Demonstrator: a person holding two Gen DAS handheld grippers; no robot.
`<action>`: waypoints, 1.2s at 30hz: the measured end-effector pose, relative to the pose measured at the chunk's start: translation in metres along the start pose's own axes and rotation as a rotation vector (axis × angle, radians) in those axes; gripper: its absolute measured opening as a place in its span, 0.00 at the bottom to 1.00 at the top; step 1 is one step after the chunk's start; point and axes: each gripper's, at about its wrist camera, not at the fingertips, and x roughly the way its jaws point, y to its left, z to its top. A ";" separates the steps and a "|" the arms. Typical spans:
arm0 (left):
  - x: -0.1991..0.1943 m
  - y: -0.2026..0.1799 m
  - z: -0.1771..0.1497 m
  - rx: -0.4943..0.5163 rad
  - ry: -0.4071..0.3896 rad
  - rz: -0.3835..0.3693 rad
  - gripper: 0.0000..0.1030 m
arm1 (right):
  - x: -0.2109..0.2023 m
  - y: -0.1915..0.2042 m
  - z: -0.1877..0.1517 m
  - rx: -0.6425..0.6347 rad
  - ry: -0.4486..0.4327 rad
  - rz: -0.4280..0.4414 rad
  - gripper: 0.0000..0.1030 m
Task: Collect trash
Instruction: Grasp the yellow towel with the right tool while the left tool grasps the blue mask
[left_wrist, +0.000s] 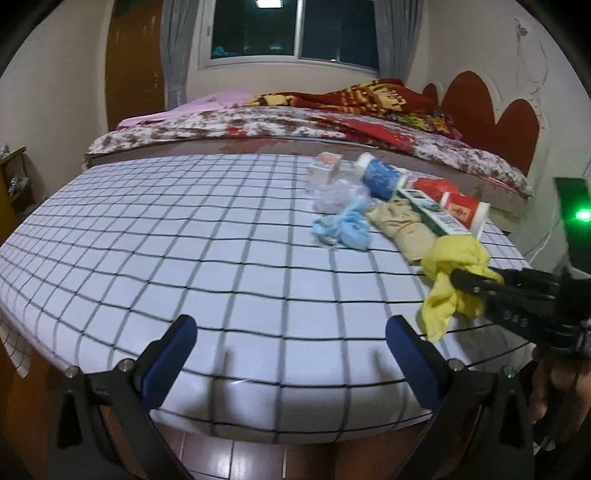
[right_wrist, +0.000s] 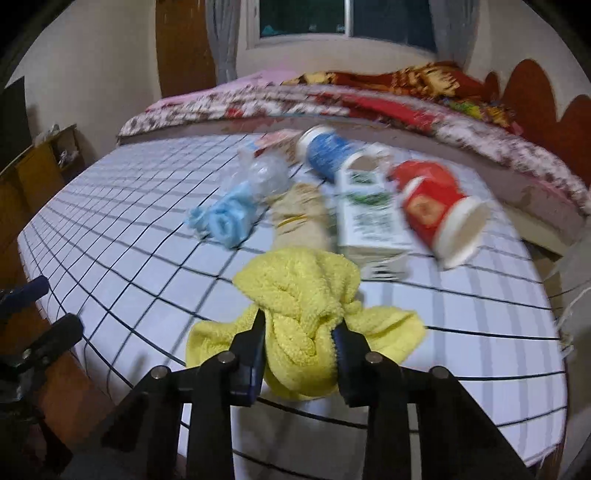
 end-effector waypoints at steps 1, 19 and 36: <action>0.002 -0.005 0.002 0.009 0.001 -0.008 0.99 | -0.007 -0.009 -0.001 0.012 -0.016 -0.022 0.32; 0.107 -0.042 0.063 0.030 0.103 -0.025 0.84 | -0.007 -0.146 0.015 0.227 -0.040 -0.232 0.32; 0.106 -0.043 0.068 0.038 0.129 -0.080 0.34 | -0.015 -0.160 0.006 0.246 -0.044 -0.211 0.32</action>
